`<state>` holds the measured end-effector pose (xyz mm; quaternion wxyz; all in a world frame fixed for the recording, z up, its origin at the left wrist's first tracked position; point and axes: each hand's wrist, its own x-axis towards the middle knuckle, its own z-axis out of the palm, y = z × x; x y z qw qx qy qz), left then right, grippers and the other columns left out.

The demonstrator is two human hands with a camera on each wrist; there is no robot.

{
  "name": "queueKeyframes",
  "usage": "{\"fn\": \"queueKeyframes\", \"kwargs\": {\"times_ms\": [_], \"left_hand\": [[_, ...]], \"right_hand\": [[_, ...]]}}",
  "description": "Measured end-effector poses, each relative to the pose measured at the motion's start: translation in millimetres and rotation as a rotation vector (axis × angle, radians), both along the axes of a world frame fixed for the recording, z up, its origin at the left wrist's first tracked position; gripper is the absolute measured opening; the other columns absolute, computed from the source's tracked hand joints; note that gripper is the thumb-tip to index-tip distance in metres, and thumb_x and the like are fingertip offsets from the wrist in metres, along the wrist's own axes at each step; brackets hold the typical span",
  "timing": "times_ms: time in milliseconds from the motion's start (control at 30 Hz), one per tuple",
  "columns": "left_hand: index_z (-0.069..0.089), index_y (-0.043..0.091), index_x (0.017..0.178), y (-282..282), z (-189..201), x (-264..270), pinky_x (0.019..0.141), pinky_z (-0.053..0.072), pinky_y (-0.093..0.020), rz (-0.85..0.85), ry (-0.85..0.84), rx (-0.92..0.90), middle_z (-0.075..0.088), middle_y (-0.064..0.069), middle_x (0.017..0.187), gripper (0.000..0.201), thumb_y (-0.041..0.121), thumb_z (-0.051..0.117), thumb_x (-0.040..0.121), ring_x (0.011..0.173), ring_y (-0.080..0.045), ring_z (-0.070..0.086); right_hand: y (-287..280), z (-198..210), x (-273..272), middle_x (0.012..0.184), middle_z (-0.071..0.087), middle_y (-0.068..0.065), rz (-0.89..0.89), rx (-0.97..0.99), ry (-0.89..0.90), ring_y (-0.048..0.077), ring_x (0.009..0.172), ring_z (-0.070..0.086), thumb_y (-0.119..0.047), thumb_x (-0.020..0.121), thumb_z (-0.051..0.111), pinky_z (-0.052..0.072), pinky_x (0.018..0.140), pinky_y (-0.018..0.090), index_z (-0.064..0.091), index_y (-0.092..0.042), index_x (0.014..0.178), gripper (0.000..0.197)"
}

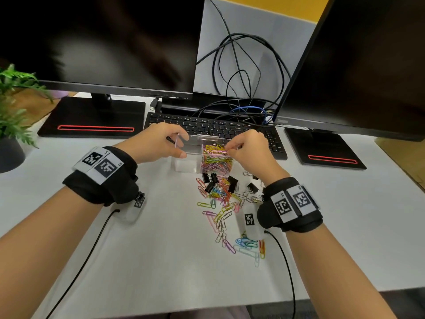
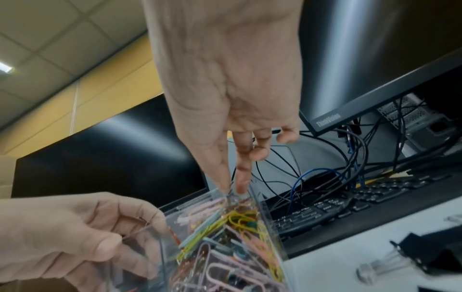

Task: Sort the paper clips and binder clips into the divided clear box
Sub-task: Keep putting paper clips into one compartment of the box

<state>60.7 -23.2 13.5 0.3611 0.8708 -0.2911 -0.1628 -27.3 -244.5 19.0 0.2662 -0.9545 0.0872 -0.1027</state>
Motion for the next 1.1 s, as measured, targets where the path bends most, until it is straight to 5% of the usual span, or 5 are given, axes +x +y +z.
{"fn": "queueKeyframes", "kwargs": {"times_ms": [167,300,600,900,1100], "left_hand": [[0.061,0.026,0.113,0.1,-0.4,0.3,0.075,0.051,-0.023,0.003,0.005,-0.006,0.065,0.002,0.105,0.038,0.019,0.078,0.080,0.091,-0.017,0.067],[0.061,0.024,0.116,0.0,0.4,-0.5,0.076,0.051,-0.023,0.005,0.012,-0.004,0.064,0.001,0.106,0.039,0.019,0.077,0.081,0.093,-0.018,0.067],[0.061,0.026,0.114,-1.4,2.7,-1.1,0.079,0.052,-0.026,-0.002,-0.001,0.026,0.065,0.001,0.106,0.038,0.021,0.077,0.081,0.094,-0.018,0.067],[0.060,0.023,0.118,-0.8,3.2,-2.4,0.089,0.052,-0.032,-0.025,-0.072,0.050,0.065,0.000,0.106,0.041,0.021,0.077,0.080,0.092,-0.017,0.067],[0.060,0.021,0.118,-0.9,6.2,-1.6,0.093,0.053,-0.035,-0.026,-0.088,-0.004,0.065,0.000,0.105,0.042,0.021,0.077,0.080,0.095,-0.018,0.067]], "right_hand": [[-2.4,4.6,-5.4,0.104,0.070,-0.005,0.065,-0.120,-0.138,0.025,0.105,0.051,0.001,0.086,0.053,0.040,0.093,0.049,0.077,-0.024,0.098,0.036],[5.8,1.2,-10.9,0.119,0.062,-0.010,0.188,-0.362,0.037,0.020,0.100,0.035,0.003,0.089,0.048,0.031,0.091,0.041,0.068,-0.028,0.118,0.047],[5.0,4.7,-9.2,0.121,0.058,-0.006,0.143,-0.482,0.166,0.025,0.109,0.036,-0.002,0.090,0.045,0.029,0.094,0.043,0.065,-0.031,0.121,0.047],[0.5,8.1,-17.3,0.109,0.063,-0.003,0.048,-0.189,-0.020,0.023,0.108,0.038,-0.001,0.087,0.048,0.031,0.091,0.039,0.069,-0.026,0.114,0.043],[-12.2,10.0,-25.9,0.105,0.067,-0.001,-0.023,-0.059,-0.120,0.023,0.110,0.041,0.001,0.083,0.048,0.039,0.097,0.047,0.071,-0.023,0.109,0.042]]}}
